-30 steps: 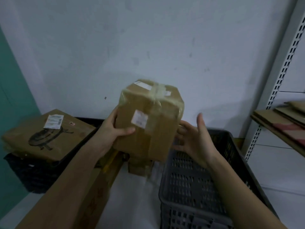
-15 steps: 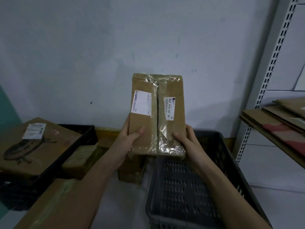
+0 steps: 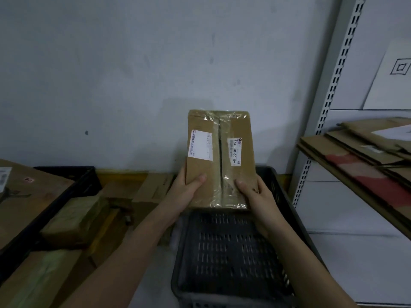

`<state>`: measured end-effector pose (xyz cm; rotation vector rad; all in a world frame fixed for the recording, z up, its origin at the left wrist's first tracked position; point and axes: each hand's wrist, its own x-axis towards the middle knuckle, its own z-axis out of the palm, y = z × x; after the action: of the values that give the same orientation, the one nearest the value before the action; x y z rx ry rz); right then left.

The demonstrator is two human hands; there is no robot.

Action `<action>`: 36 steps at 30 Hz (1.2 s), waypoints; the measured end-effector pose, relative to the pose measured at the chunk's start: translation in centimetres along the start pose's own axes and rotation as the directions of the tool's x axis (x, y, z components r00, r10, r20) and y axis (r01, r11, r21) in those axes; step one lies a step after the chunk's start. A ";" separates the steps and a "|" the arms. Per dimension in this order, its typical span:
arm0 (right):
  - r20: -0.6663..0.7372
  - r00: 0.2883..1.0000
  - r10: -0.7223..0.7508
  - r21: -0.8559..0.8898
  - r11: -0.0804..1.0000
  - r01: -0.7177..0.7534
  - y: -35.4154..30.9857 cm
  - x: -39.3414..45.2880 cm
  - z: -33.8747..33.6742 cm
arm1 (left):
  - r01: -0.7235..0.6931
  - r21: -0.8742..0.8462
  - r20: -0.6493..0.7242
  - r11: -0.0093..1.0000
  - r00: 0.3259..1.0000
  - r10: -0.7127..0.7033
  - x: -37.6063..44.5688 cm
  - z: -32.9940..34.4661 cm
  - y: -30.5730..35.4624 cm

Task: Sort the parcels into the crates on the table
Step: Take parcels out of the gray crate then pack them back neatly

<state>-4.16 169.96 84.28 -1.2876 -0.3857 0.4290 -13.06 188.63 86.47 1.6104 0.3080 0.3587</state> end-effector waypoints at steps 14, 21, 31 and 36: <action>-0.305 0.891 0.336 -0.199 0.893 -0.404 10.3 5.4 -3.8 | 0.144 0.545 -0.060 0.826 0.989 -0.132 3.4 0.8 -10.7; -0.309 0.843 0.440 -0.313 0.790 -0.527 14.6 9.8 -3.2 | 0.285 0.602 -0.141 0.746 0.958 -0.252 4.4 0.3 -12.8; -0.364 0.843 0.395 -0.376 0.766 -0.522 18.6 11.5 -3.6 | 0.285 0.624 -0.156 0.727 0.958 -0.242 5.4 -0.1 -13.3; -0.385 0.852 0.356 -0.416 0.757 -0.504 19.4 11.2 -3.9 | 0.275 0.636 -0.172 0.721 0.961 -0.216 5.5 0.0 -13.9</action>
<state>5.67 176.77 64.96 -1.9463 0.0722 0.5463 -7.81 191.85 72.89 2.2162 0.7773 0.1060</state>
